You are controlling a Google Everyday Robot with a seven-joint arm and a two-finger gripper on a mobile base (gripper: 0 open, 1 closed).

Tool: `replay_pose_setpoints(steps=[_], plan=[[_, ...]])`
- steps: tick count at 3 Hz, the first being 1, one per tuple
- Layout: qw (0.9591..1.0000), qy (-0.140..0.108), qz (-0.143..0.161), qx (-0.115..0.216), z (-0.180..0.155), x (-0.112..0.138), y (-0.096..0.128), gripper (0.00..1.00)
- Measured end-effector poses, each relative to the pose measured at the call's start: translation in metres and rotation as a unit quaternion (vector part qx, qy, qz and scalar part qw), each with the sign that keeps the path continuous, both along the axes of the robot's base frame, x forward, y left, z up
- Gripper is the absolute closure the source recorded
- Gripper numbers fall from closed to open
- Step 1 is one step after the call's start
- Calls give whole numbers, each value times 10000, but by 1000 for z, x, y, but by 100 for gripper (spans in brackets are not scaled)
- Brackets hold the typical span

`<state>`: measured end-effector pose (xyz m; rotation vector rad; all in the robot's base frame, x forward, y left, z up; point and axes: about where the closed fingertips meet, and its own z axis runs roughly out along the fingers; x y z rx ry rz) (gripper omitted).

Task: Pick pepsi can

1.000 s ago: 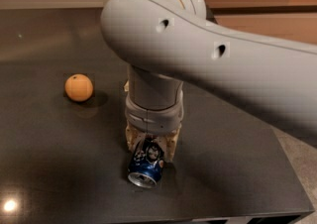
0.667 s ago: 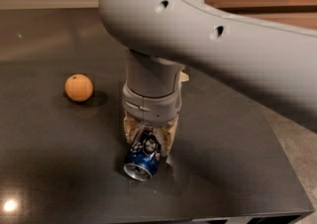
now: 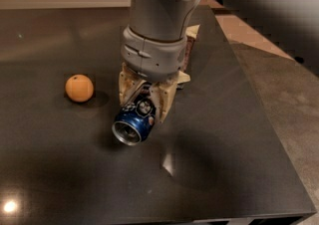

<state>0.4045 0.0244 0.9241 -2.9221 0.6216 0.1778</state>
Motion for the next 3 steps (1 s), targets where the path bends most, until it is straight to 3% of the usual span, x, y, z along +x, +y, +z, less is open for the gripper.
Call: replay_pose_setpoints(steps=[1,2,3], plan=[[9998,-50,-95,183,17,9,5,100],[9951,-563,-228,777,65,29,20,100],[9938,-661,-240,861,69,31,24,100]])
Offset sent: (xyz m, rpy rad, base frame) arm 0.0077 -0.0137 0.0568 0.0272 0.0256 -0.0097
